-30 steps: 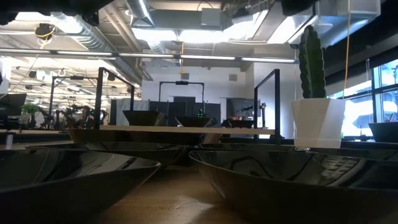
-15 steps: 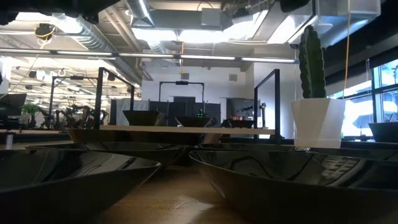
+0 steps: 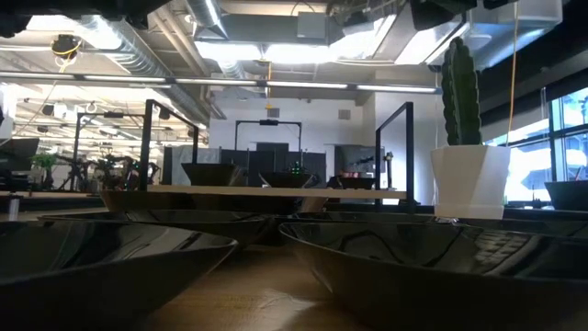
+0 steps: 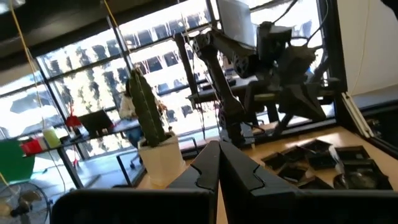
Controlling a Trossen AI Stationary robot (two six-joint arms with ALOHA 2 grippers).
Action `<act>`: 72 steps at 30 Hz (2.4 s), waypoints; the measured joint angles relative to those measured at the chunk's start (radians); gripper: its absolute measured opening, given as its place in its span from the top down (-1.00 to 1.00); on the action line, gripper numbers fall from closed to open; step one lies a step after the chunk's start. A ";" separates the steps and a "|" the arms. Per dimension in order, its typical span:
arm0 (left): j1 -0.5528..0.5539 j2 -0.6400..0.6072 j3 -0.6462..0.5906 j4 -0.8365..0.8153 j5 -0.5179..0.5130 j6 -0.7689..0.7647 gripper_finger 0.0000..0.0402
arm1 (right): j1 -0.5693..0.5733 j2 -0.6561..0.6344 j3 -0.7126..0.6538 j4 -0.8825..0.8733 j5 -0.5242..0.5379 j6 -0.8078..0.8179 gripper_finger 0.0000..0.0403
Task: Pick & Place Mini shaped plates
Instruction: Stack the distorted square plate on the top of the distorted square plate on the shelf
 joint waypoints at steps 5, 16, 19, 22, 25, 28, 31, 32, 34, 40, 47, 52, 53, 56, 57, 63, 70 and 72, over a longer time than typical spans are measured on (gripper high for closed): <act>-0.001 0.000 0.000 -0.001 0.000 -0.020 0.98 | 0.000 0.000 0.000 0.014 0.000 0.019 0.96; -0.003 0.001 0.000 -0.015 0.000 -0.042 0.98 | 0.000 0.015 0.000 -0.033 0.000 0.055 0.93; -0.003 0.006 0.000 -0.016 0.000 -0.041 0.98 | -0.006 0.061 0.000 0.003 0.002 0.026 0.92; -0.003 0.015 0.000 -0.022 0.000 -0.041 0.98 | -0.020 0.109 0.000 0.106 0.003 0.001 0.96; -0.003 0.021 0.000 -0.021 0.000 -0.042 0.98 | -0.041 0.140 0.000 0.157 -0.023 -0.016 0.98; -0.003 0.019 0.000 -0.014 0.000 -0.052 0.98 | -0.063 0.150 0.000 0.189 -0.051 -0.027 0.97; -0.003 0.019 0.000 -0.001 0.000 -0.057 0.98 | -0.087 0.150 0.000 0.208 -0.142 -0.030 0.98; -0.003 0.019 0.000 0.000 0.000 -0.057 0.98 | -0.094 0.150 0.000 0.211 -0.186 -0.035 0.98; -0.003 0.020 0.000 -0.003 0.000 -0.058 0.98 | -0.099 0.150 0.000 0.215 -0.251 -0.042 0.97; -0.003 0.020 0.000 -0.008 0.000 -0.060 0.98 | -0.103 0.165 0.000 0.145 -0.315 -0.062 0.90; -0.001 0.019 0.000 -0.007 -0.045 -0.013 0.98 | -0.101 0.187 0.000 0.180 -0.475 -0.103 0.96; -0.002 0.026 0.000 -0.012 -0.124 0.007 0.98 | -0.103 0.187 0.000 0.151 -0.472 -0.098 0.97; -0.002 0.027 0.000 -0.016 -0.132 -0.005 0.98 | -0.103 0.187 0.000 0.144 -0.472 -0.098 0.95; -0.002 0.031 0.000 -0.015 -0.136 -0.038 0.98 | -0.102 0.188 0.000 0.131 -0.473 -0.097 0.89; -0.002 0.032 0.000 -0.017 -0.135 -0.047 0.98 | -0.102 0.188 0.000 0.132 -0.473 -0.096 0.88; -0.002 0.031 0.000 -0.005 -0.135 -0.057 0.98 | -0.102 0.188 0.000 0.133 -0.472 -0.102 0.89; -0.002 0.031 0.000 -0.005 -0.135 -0.060 0.98 | -0.102 0.188 0.000 0.091 -0.460 -0.113 0.96; -0.002 0.031 0.000 -0.008 -0.133 -0.070 0.98 | -0.102 0.190 0.000 0.083 -0.447 -0.107 0.96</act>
